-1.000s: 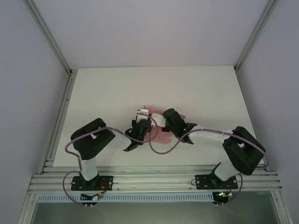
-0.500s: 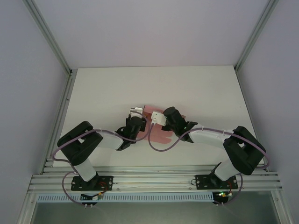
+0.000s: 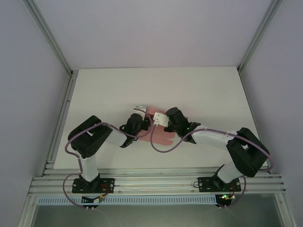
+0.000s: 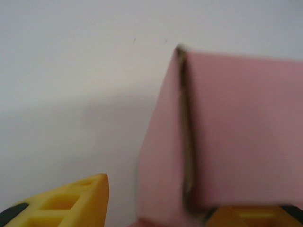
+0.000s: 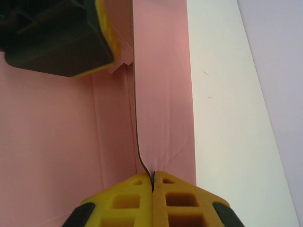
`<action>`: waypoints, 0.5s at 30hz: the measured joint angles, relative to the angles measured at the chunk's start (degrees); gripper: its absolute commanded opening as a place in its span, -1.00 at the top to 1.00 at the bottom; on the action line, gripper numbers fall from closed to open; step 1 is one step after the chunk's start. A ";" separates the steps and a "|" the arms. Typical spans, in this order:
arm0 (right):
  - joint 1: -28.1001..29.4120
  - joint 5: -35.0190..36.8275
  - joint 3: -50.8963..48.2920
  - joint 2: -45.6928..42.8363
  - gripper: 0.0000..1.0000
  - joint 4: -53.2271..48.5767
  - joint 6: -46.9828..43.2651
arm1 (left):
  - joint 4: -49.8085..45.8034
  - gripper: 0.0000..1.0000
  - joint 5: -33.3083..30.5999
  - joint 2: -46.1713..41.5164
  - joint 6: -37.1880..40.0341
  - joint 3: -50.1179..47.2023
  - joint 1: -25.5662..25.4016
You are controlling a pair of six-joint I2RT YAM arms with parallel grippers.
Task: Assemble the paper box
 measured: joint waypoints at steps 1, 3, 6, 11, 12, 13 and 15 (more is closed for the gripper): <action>-0.09 -0.15 0.15 0.11 1.00 -0.17 0.02 | 0.09 0.17 0.22 0.24 0.26 0.59 0.00; -0.26 -0.33 0.35 0.26 1.00 -0.20 0.02 | 0.20 0.31 0.59 0.79 0.79 1.60 0.00; -0.50 -0.68 0.59 0.33 1.00 -0.46 0.20 | -0.59 0.70 -0.37 1.38 0.96 2.93 0.02; -0.61 -1.40 0.96 0.35 1.00 -0.74 1.05 | -3.72 0.98 -5.14 1.33 0.61 4.37 -0.35; -0.61 -1.42 1.07 0.37 1.00 -0.83 1.22 | -5.27 0.95 -6.73 1.29 0.09 5.11 -0.76; -0.68 -1.62 1.18 0.44 1.00 -0.90 1.38 | -6.95 0.96 -8.50 1.27 -0.44 5.92 -1.29; -1.03 -2.03 1.46 0.59 1.00 -1.03 1.68 | -10.19 0.96 -12.41 1.27 -2.43 7.32 -2.51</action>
